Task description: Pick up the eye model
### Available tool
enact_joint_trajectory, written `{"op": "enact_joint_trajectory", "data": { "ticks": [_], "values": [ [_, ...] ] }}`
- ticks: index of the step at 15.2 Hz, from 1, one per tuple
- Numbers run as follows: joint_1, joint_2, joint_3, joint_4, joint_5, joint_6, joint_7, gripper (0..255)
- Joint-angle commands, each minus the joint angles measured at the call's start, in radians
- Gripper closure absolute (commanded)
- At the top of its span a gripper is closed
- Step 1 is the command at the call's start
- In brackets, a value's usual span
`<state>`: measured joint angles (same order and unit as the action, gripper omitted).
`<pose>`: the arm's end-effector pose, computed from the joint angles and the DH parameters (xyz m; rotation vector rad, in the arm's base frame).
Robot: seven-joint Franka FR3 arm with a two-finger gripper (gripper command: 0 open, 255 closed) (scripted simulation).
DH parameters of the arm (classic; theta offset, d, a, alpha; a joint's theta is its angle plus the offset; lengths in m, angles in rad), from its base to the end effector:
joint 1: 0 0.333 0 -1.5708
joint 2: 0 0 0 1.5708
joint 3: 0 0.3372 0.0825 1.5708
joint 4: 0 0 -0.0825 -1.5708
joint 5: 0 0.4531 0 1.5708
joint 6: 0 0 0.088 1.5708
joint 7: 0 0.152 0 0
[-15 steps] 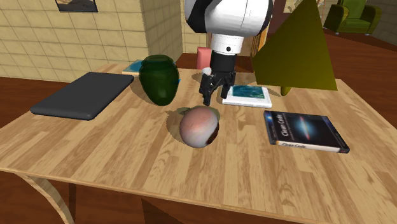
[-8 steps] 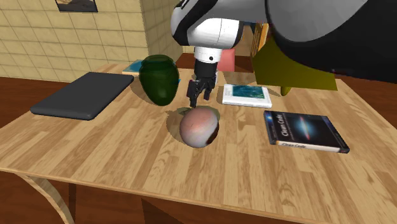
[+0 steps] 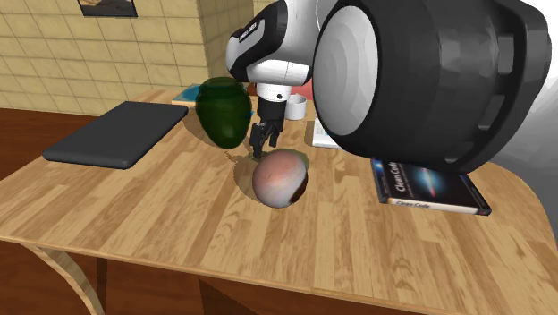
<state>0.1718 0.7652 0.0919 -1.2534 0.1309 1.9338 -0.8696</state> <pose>0.7849 0.2114 0.2420 -2.5380 -1.4848 0.0339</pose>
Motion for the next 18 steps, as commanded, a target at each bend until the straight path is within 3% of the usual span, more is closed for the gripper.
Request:
{"op": "enact_joint_trajectory", "data": {
  "ticks": [1,5,6,14,18],
  "values": [
    [0.002,0.012,0.000,-0.006,0.000,0.019,-0.003,0],
    [0.002,0.028,0.000,-0.015,0.001,0.043,-0.006,0],
    [0.002,0.026,0.000,-0.013,0.001,0.039,-0.006,255],
    [0.007,0.025,0.002,-0.035,0.002,0.061,-0.003,255],
    [0.002,0.010,0.000,-0.004,0.000,0.014,-0.002,255]
  ]
}}
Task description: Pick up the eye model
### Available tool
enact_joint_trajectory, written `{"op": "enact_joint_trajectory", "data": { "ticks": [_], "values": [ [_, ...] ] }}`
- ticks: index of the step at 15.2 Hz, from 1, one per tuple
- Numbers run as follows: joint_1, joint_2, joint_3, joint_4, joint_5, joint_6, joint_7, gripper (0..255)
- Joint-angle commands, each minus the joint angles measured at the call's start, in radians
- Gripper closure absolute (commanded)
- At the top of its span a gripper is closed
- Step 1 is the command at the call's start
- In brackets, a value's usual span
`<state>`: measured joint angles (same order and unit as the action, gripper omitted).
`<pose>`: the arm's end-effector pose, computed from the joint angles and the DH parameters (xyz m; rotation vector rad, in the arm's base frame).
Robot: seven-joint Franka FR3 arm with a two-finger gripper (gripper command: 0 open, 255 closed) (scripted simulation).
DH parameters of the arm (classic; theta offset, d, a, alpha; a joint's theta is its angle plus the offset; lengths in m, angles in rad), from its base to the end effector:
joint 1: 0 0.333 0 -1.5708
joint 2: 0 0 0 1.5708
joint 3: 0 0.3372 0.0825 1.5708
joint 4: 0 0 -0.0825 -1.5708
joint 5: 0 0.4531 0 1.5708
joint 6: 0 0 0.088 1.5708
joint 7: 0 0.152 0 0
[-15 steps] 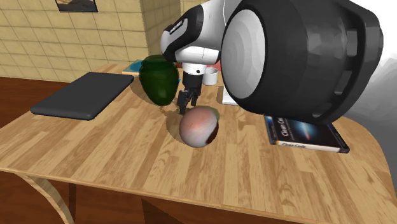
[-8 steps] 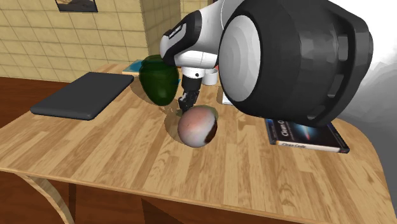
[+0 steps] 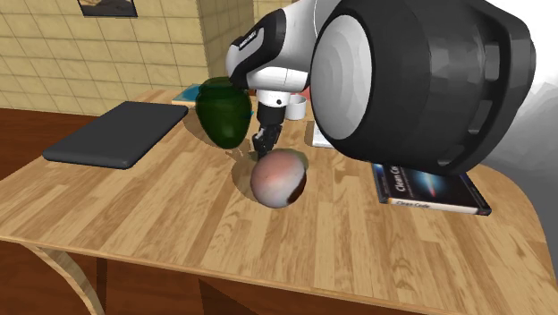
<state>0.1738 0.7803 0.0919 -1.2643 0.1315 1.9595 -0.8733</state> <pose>0.7840 0.2128 0.2260 -2.5366 -1.4865 0.0340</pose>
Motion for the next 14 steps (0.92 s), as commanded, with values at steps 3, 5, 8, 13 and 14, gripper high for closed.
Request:
{"op": "enact_joint_trajectory", "data": {
  "ticks": [3,5,8,13,14],
  "values": [
    [-0.001,-0.021,0.000,0.021,-0.001,-0.041,0.006,255],
    [-0.001,-0.031,0.001,0.032,-0.001,-0.061,0.009,255],
    [-0.001,-0.044,0.001,0.050,-0.002,-0.092,0.014,255],
    [-0.001,-0.058,0.001,0.082,-0.003,-0.138,0.021,255],
    [-0.001,-0.058,0.001,0.082,-0.003,-0.138,0.021,255]
  ]
}}
